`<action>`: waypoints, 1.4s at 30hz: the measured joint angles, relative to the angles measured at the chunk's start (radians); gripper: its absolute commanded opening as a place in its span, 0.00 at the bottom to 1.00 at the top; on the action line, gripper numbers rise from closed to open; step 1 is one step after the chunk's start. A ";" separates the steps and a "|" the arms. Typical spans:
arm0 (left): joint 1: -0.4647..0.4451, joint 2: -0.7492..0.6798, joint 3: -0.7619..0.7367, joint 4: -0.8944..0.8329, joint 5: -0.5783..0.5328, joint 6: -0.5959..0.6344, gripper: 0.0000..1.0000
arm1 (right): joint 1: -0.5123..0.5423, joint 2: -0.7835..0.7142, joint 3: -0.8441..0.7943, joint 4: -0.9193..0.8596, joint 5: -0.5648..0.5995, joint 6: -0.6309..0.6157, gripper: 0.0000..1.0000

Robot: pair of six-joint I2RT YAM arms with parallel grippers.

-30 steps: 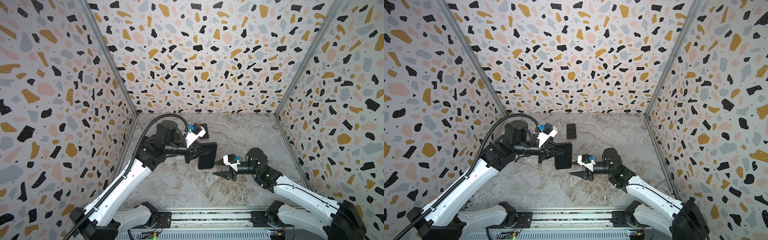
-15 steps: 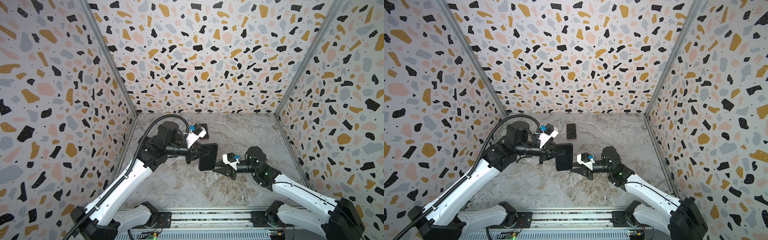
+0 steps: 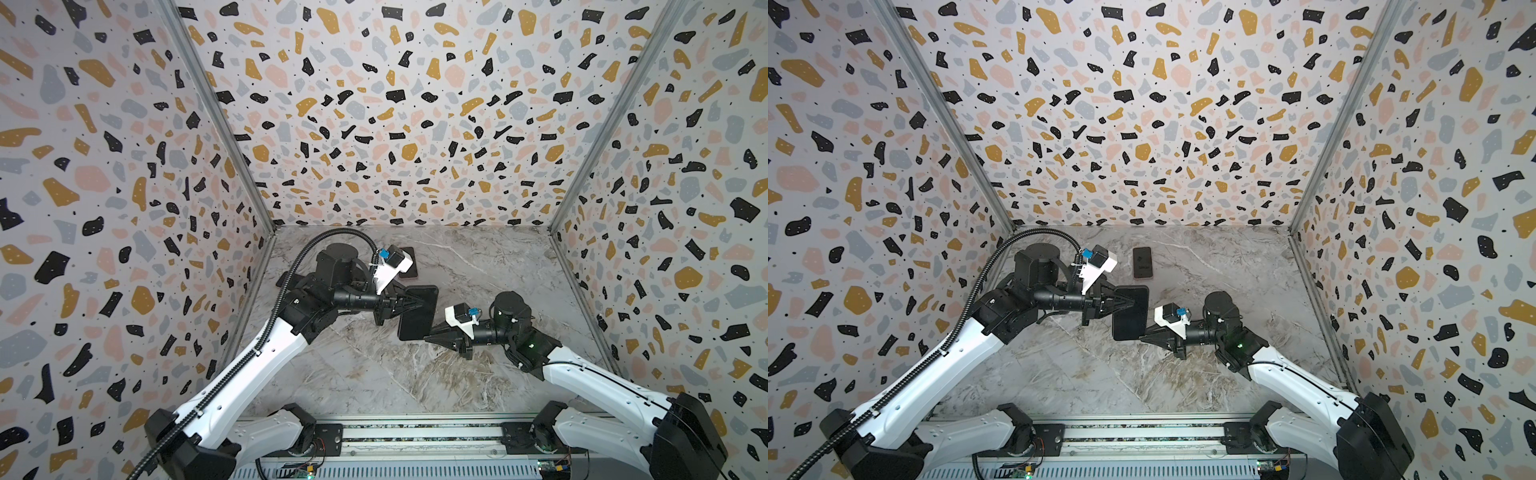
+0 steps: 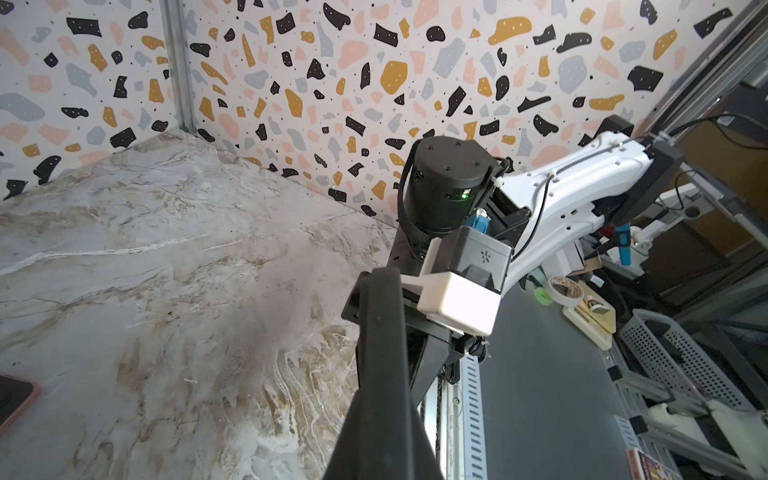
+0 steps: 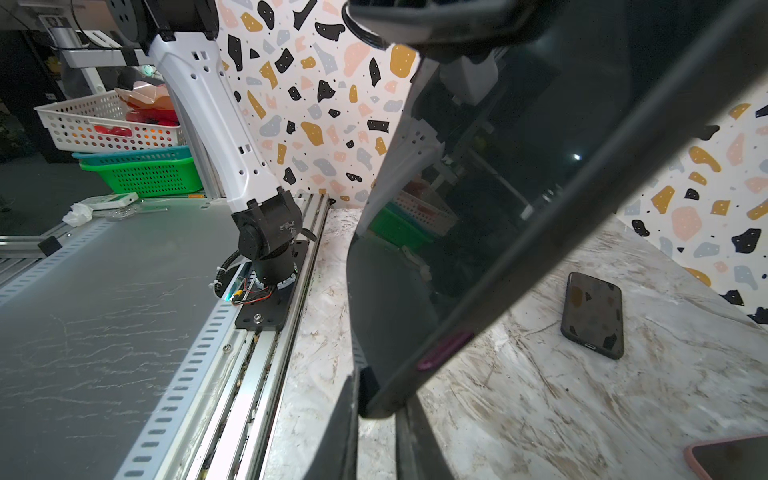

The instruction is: Take the phone out of the phone case

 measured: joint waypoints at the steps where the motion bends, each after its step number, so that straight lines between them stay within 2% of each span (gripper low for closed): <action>1: 0.000 0.011 -0.002 0.028 0.001 -0.030 0.00 | 0.000 0.000 0.000 0.003 0.000 -0.004 0.03; 5: -0.003 0.076 -0.006 0.144 0.015 -0.184 0.00 | 0.026 0.000 -0.002 0.005 0.009 -0.061 0.02; 10: -0.016 0.146 -0.033 0.288 0.042 -0.374 0.00 | 0.066 0.000 -0.009 -0.004 0.080 -0.171 0.00; 18: -0.028 0.128 -0.098 0.471 0.026 -0.499 0.00 | 0.080 -0.009 -0.042 0.093 0.146 -0.212 0.01; 22: -0.028 0.116 -0.101 0.496 0.020 -0.503 0.00 | 0.082 -0.057 -0.096 0.148 0.154 -0.203 0.18; 27: -0.008 0.099 -0.083 0.455 0.006 -0.465 0.00 | 0.089 -0.157 -0.177 0.193 0.167 -0.163 0.51; 29: 0.002 0.090 -0.072 0.435 0.004 -0.451 0.00 | 0.089 -0.183 -0.195 0.203 0.180 -0.131 0.60; 36: 0.011 0.051 -0.071 0.418 0.006 -0.421 0.00 | 0.036 -0.195 -0.190 0.206 0.196 0.064 0.61; 42: -0.010 0.024 -0.071 0.402 0.005 -0.358 0.00 | 0.002 -0.093 -0.079 0.204 0.119 0.223 0.57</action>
